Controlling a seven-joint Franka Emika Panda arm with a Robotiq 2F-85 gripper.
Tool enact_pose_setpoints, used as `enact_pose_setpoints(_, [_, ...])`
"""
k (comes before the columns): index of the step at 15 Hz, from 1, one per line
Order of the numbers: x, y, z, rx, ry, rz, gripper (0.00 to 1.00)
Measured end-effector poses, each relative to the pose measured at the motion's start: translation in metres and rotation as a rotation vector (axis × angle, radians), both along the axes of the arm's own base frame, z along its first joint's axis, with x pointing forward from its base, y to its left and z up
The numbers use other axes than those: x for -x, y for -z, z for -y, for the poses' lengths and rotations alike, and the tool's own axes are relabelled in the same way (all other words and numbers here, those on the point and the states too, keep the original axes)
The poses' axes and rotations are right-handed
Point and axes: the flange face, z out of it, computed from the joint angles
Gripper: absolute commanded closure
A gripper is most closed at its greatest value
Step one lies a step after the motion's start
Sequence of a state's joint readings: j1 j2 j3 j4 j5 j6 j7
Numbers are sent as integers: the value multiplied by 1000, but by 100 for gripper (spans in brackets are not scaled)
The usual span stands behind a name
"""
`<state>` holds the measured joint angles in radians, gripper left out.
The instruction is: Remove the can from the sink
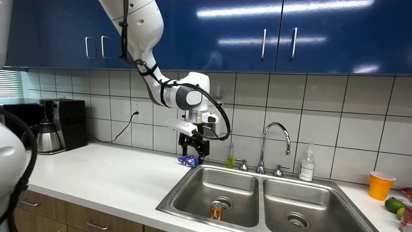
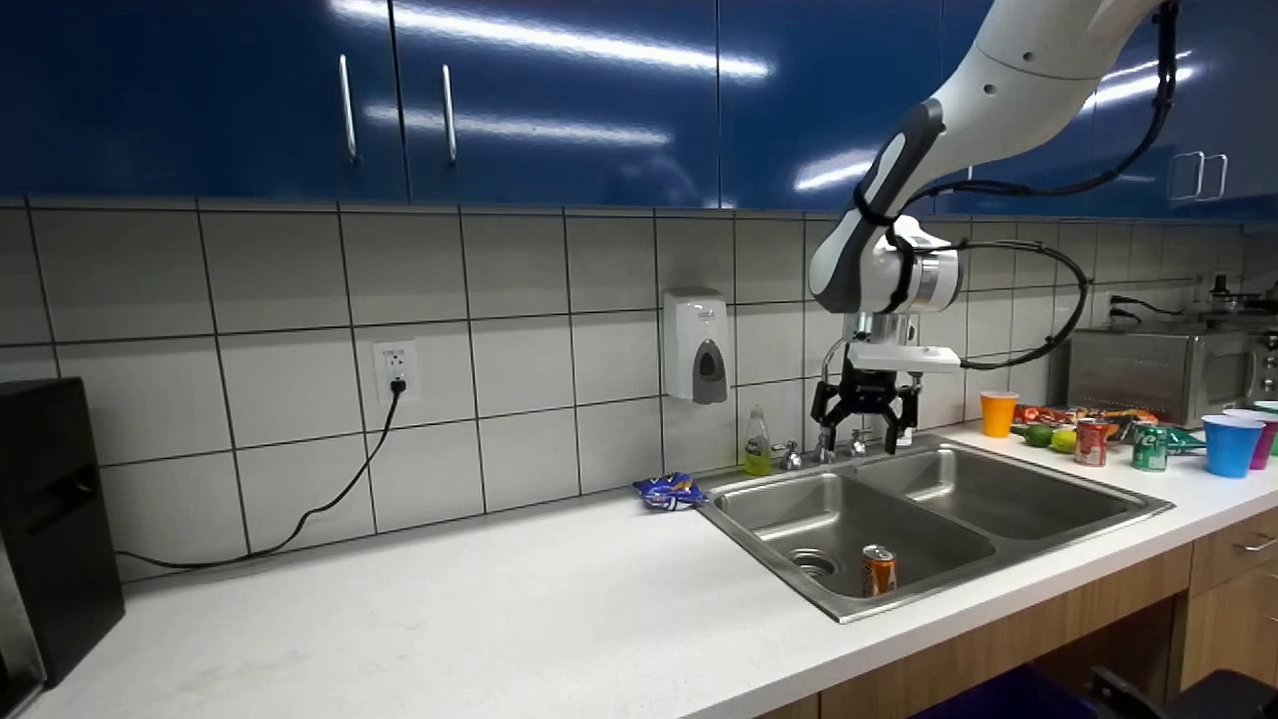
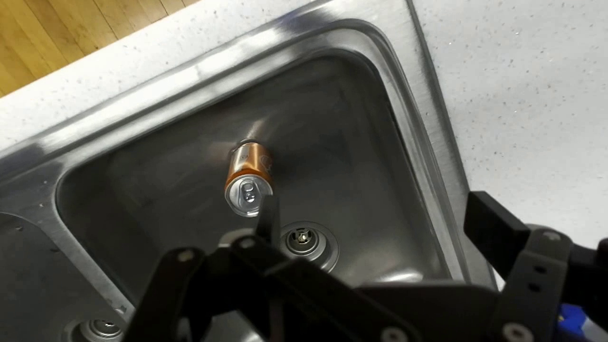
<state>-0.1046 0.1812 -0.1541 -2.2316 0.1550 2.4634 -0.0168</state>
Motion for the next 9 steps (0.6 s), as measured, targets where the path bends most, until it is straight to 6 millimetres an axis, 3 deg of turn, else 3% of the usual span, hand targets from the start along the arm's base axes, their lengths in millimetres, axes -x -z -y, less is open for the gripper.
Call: enact_pose_setpoints(9, [-3, 67, 39, 43, 49, -10, 0])
